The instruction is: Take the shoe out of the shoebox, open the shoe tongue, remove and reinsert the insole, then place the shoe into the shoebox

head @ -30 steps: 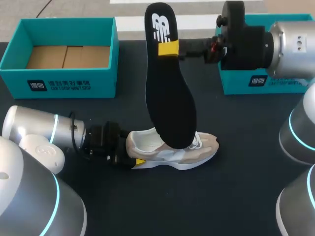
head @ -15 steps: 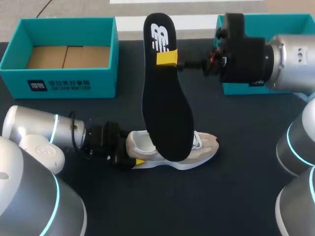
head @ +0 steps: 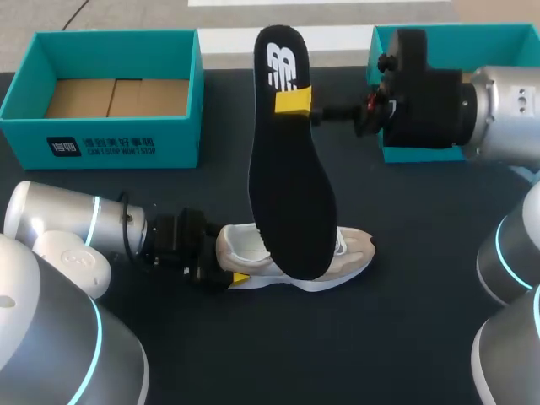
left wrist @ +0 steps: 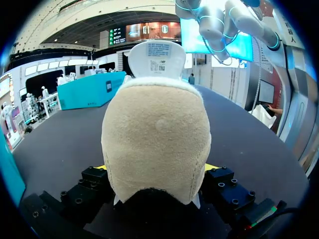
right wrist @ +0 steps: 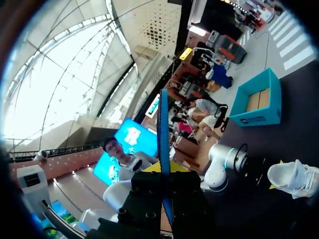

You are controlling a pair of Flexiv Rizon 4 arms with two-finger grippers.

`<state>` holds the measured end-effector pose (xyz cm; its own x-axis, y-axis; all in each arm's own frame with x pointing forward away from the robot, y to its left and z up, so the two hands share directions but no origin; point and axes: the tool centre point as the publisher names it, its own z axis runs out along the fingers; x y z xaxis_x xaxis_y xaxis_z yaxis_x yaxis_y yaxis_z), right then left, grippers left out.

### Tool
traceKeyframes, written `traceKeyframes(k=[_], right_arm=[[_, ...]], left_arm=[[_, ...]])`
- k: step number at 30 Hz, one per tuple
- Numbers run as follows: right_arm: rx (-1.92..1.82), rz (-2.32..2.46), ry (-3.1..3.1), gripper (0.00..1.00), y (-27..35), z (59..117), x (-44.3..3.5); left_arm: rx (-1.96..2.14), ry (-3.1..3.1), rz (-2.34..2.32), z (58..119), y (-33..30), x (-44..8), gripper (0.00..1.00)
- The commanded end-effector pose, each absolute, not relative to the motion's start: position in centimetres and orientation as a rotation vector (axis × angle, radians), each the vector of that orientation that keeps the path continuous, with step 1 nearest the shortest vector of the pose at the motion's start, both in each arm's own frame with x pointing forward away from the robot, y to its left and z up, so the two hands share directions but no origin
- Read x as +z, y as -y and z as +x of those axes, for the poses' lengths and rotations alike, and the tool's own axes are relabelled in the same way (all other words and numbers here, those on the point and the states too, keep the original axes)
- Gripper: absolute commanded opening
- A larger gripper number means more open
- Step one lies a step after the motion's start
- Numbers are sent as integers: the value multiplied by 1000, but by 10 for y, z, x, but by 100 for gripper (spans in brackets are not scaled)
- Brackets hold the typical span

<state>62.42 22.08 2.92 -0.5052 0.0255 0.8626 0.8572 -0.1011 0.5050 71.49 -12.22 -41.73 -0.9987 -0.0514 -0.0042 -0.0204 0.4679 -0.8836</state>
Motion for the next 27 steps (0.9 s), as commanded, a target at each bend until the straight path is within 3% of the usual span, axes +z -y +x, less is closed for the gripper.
traceKeyframes(k=[1, 27], right_arm=[[-1730, -1036, 1504, 0, -215, 616, 34], [-1698, -1017, 1522, 0, -209, 642, 27]], left_arm=[[-1600, -2667, -64, 714, 122, -418, 0], [-1600, -2667, -64, 714, 122, -418, 0]])
